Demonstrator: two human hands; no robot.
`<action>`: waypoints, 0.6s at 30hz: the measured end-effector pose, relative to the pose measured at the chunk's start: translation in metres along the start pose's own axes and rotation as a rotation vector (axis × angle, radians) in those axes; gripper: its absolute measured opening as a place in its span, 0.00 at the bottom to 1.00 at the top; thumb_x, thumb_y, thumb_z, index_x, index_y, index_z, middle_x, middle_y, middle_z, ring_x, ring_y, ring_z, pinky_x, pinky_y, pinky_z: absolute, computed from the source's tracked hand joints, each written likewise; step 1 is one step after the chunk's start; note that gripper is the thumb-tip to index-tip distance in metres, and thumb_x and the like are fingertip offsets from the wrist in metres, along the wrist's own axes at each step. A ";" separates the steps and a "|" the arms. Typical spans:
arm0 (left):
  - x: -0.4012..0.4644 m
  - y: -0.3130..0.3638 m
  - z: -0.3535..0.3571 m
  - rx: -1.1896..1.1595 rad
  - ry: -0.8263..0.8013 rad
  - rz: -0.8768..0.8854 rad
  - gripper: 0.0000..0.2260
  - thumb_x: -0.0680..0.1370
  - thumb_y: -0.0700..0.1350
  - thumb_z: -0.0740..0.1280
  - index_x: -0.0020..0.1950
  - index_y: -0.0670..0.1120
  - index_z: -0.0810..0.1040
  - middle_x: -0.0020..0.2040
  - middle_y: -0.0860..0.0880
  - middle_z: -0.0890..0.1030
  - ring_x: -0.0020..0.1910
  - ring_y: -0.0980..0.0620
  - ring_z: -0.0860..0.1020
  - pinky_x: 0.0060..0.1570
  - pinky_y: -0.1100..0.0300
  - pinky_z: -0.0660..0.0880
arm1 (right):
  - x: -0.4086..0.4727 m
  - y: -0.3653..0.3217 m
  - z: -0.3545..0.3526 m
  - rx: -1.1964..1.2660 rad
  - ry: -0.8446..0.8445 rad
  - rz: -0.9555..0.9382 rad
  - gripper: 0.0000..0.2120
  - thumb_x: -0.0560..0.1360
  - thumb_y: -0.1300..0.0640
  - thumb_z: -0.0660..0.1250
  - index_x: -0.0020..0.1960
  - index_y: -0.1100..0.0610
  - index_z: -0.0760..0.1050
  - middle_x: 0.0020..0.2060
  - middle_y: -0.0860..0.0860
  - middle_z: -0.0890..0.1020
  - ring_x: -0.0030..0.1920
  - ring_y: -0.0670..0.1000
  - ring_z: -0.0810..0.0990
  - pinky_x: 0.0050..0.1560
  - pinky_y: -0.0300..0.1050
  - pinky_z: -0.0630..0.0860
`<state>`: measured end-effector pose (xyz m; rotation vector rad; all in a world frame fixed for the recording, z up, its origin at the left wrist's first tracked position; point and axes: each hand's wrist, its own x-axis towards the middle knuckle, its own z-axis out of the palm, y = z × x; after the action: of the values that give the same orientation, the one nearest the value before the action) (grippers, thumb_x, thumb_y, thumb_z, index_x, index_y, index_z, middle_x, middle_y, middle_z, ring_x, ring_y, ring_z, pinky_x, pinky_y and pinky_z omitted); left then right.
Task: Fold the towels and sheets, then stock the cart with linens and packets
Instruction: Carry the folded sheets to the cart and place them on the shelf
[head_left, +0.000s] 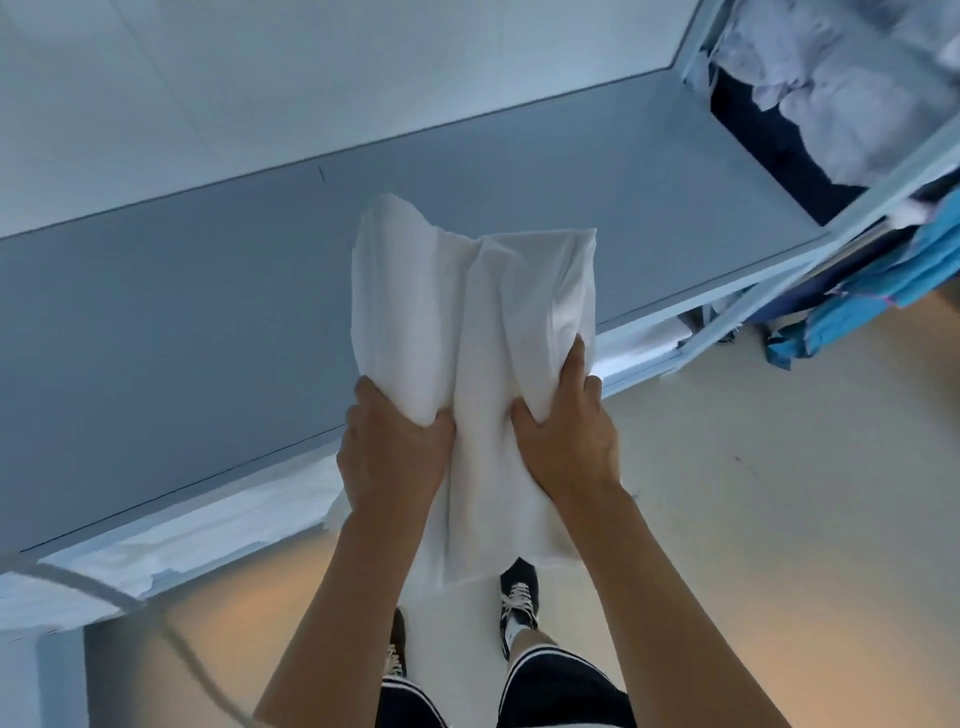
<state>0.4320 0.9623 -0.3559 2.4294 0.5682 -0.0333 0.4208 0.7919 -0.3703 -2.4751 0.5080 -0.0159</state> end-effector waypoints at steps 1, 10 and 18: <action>-0.004 0.009 0.001 0.003 -0.011 0.021 0.33 0.69 0.60 0.74 0.65 0.43 0.67 0.55 0.42 0.79 0.55 0.36 0.79 0.54 0.45 0.76 | 0.000 0.005 -0.011 -0.002 0.008 0.017 0.44 0.76 0.43 0.65 0.82 0.47 0.43 0.61 0.55 0.73 0.55 0.62 0.79 0.56 0.57 0.76; -0.039 0.061 -0.003 -0.060 -0.163 0.296 0.33 0.69 0.61 0.73 0.64 0.42 0.68 0.55 0.40 0.79 0.54 0.35 0.79 0.51 0.47 0.73 | -0.042 0.027 -0.081 -0.020 0.254 0.194 0.45 0.76 0.44 0.67 0.83 0.49 0.43 0.63 0.58 0.72 0.57 0.64 0.78 0.56 0.55 0.74; -0.072 0.086 -0.003 -0.054 -0.311 0.535 0.30 0.68 0.59 0.73 0.60 0.43 0.69 0.52 0.42 0.79 0.51 0.36 0.79 0.45 0.52 0.69 | -0.101 0.048 -0.109 -0.014 0.446 0.416 0.46 0.74 0.43 0.67 0.82 0.49 0.44 0.62 0.57 0.72 0.57 0.65 0.78 0.53 0.54 0.71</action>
<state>0.4010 0.8752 -0.2917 2.3819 -0.2204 -0.1641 0.2964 0.7311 -0.2978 -2.3305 1.2041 -0.4027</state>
